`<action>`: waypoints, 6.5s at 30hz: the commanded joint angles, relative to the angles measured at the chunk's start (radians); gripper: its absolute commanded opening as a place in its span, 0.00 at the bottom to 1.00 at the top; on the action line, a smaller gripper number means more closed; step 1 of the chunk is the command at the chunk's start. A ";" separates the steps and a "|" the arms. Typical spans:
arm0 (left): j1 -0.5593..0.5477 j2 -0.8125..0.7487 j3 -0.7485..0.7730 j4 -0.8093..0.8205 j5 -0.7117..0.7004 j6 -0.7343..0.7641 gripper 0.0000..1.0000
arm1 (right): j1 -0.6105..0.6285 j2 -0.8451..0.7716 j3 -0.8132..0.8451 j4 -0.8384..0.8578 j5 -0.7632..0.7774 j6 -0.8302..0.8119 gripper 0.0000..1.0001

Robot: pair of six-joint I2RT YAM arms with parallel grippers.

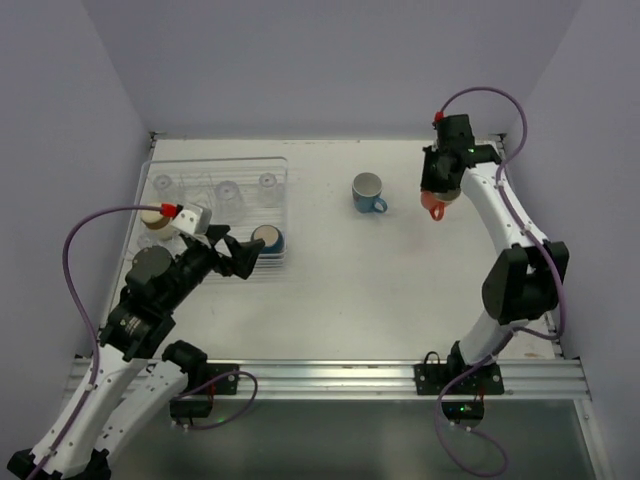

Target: Unload the cups from the dish rack

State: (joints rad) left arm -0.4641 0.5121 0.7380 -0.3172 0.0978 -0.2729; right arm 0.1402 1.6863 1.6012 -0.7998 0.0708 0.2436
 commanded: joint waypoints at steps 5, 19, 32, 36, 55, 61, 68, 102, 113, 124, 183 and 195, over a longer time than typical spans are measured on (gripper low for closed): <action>-0.008 0.019 -0.003 0.010 -0.036 0.026 1.00 | 0.025 0.231 0.221 0.027 -0.037 -0.050 0.00; 0.013 0.069 -0.003 0.010 -0.035 0.024 1.00 | 0.059 0.498 0.430 0.010 -0.065 -0.076 0.00; 0.047 0.121 0.004 0.018 -0.035 0.020 1.00 | 0.084 0.469 0.434 0.025 -0.057 -0.067 0.43; 0.061 0.166 0.029 0.032 -0.018 0.005 1.00 | 0.085 0.402 0.436 0.051 -0.112 -0.047 0.60; 0.154 0.740 0.336 0.081 -0.362 -0.072 1.00 | 0.096 -0.358 -0.379 0.569 -0.359 0.134 0.85; 0.216 0.957 0.414 0.150 -0.383 -0.046 1.00 | 0.140 -0.572 -0.629 0.721 -0.404 0.195 0.86; 0.232 1.115 0.485 0.148 -0.469 -0.026 1.00 | 0.188 -0.619 -0.652 0.740 -0.431 0.198 0.86; 0.252 1.218 0.456 0.259 -0.495 0.024 0.60 | 0.236 -0.556 -0.646 0.752 -0.454 0.186 0.85; 0.251 0.978 0.446 0.210 -0.359 -0.061 0.32 | 0.321 -0.568 -0.707 0.901 -0.483 0.336 0.85; 0.251 0.597 0.279 0.271 0.150 -0.316 0.31 | 0.381 -0.494 -0.805 1.318 -0.519 0.710 0.82; 0.151 0.201 0.077 -0.002 0.174 -0.063 1.00 | 0.181 -0.548 -0.404 0.397 0.034 0.093 0.00; 0.070 0.071 -0.046 -0.010 0.080 0.011 1.00 | -0.073 -0.064 -0.100 0.191 0.133 -0.050 0.00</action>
State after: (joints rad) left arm -0.3553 0.5922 0.6930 -0.3344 0.2192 -0.3134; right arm 0.0731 1.5398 1.4040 -0.5518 0.1925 0.2581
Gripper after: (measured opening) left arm 0.997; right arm 0.078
